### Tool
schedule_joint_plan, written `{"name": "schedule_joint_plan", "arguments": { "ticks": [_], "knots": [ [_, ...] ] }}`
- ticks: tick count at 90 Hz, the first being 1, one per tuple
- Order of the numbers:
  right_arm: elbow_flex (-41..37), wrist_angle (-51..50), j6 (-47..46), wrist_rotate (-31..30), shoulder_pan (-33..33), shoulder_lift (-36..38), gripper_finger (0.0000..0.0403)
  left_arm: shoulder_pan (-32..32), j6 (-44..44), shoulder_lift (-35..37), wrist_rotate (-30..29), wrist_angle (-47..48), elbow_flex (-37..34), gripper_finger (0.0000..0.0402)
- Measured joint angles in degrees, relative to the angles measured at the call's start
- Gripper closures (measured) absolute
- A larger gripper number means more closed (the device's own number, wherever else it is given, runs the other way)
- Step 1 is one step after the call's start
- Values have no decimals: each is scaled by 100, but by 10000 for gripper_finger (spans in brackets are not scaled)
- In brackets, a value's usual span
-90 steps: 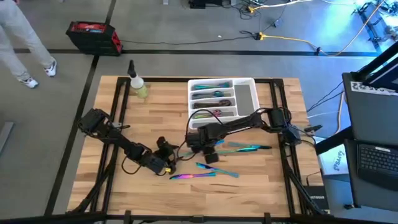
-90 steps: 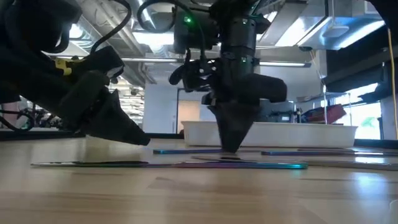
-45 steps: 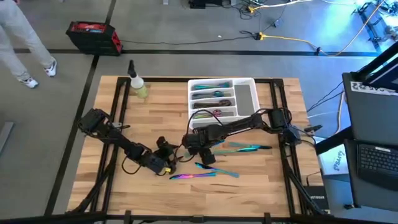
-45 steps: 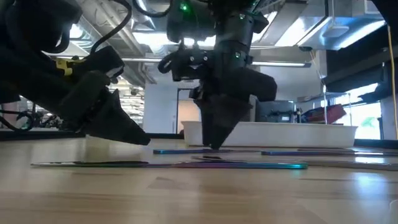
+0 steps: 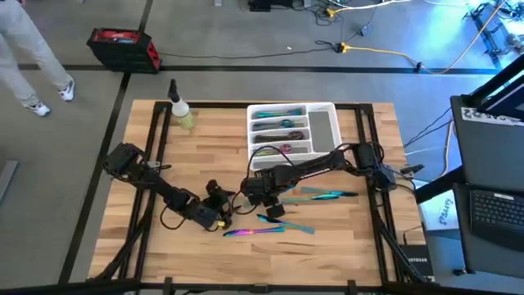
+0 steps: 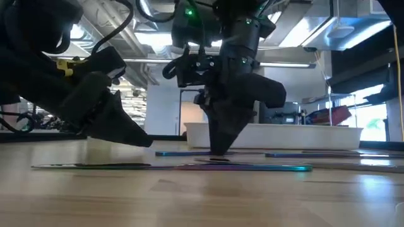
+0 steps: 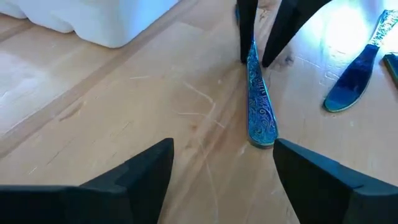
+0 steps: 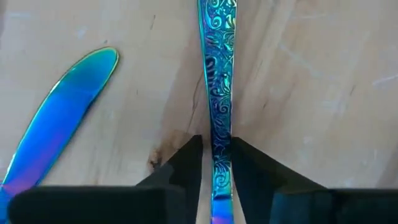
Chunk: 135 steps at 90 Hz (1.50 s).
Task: Sort silverware
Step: Put the blue knife on the white silverware tray
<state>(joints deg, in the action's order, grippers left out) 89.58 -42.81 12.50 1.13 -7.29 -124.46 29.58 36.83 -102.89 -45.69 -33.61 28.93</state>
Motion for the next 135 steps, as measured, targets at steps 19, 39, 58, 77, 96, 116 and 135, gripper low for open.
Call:
{"name": "schedule_joint_plan", "arguments": {
  "ticks": [19,39,58,77,96,116,135],
  "knots": [
    [-4,-3,37,4,-1,-2,368,0,-5,0,0,1,0,139],
    [-7,-4,45,2,0,-4,381,0,-16,0,0,-1,0,139],
    [-9,-5,47,2,1,-11,374,0,-16,0,2,-1,0,139],
    [3,-28,46,2,2,-17,373,0,-16,0,2,-1,0,139],
    [143,-165,47,41,14,-42,373,-1,-18,0,2,-1,0,139],
    [255,-320,50,57,26,-52,372,-1,-16,0,2,-1,0,139],
    [295,-532,23,57,26,-52,372,0,-16,0,4,-3,0,139]
  ]
}}
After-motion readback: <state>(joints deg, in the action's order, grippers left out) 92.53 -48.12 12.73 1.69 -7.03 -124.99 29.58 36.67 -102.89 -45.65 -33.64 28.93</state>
